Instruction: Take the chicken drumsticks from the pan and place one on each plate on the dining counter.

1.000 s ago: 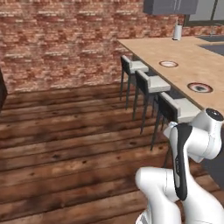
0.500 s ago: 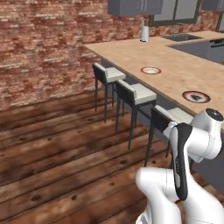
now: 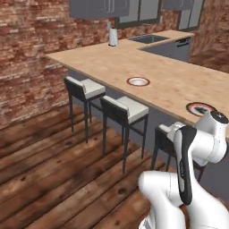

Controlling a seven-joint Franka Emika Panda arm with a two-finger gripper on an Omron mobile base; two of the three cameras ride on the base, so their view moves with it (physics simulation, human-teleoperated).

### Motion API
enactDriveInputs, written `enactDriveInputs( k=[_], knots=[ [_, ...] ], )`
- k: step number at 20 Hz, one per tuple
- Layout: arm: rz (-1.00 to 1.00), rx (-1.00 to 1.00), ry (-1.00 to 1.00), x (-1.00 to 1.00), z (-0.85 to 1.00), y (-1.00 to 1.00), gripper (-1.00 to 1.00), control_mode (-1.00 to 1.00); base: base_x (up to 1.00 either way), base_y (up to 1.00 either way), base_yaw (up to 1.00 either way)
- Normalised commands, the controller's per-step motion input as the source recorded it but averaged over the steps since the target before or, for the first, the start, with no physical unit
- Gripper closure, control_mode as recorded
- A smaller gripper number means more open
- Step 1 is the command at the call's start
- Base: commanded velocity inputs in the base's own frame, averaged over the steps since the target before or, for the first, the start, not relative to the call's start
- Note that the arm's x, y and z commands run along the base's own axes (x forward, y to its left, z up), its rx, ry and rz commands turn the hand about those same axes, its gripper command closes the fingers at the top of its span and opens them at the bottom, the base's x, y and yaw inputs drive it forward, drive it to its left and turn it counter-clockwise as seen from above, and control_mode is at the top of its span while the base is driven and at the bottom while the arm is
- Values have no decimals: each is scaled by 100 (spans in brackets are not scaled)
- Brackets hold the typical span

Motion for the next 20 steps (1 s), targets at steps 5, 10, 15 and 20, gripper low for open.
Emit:
enactDriveInputs(
  k=[5,10,15,20],
  knots=[
    [0,0,0,0,0,0,100,100,100,50,-44],
    [0,0,0,0,0,0,100,100,100,47,-39],
    [0,0,0,0,0,0,100,100,100,25,-31],
    [0,0,0,0,0,0,100,100,100,13,-32]
  ],
)
